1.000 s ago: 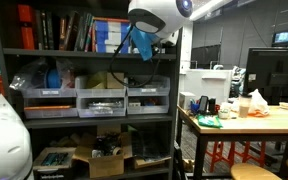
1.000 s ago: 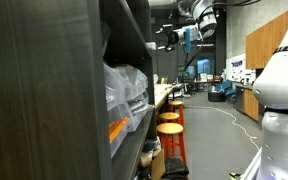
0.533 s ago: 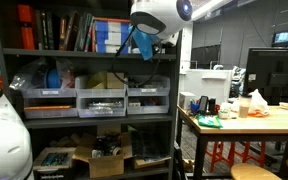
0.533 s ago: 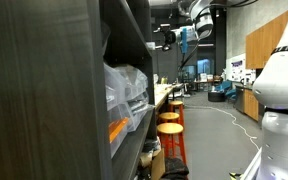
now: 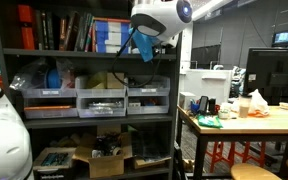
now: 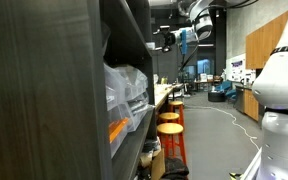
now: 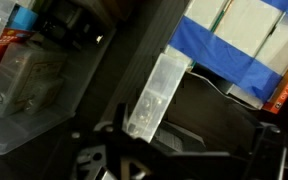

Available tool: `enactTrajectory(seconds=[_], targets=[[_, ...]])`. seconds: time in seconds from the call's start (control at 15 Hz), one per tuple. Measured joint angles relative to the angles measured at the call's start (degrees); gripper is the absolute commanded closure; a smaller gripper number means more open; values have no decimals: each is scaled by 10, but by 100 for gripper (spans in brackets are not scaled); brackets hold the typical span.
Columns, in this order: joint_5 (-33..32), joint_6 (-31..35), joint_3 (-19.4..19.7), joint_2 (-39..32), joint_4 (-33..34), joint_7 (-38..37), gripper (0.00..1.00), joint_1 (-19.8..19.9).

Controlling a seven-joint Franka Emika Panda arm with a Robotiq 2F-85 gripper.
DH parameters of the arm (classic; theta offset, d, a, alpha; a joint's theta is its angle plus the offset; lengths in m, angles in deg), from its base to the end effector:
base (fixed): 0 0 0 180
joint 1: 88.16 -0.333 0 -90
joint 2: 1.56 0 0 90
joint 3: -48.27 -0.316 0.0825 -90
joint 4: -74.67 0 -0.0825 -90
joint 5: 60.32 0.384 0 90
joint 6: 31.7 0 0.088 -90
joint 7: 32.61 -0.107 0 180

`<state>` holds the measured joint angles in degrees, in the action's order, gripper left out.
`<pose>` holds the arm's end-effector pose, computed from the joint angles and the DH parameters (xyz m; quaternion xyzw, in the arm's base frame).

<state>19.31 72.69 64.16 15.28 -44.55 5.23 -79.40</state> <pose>0.4705 -0.1461 0.6196 -0.7556 0.0612 -0.3380 0.5577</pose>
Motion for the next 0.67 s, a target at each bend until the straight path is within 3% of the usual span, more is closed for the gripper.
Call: enactTrajectory(seconds=[0.67], targets=[[33, 1, -8, -21, 8, 2, 0, 4]])
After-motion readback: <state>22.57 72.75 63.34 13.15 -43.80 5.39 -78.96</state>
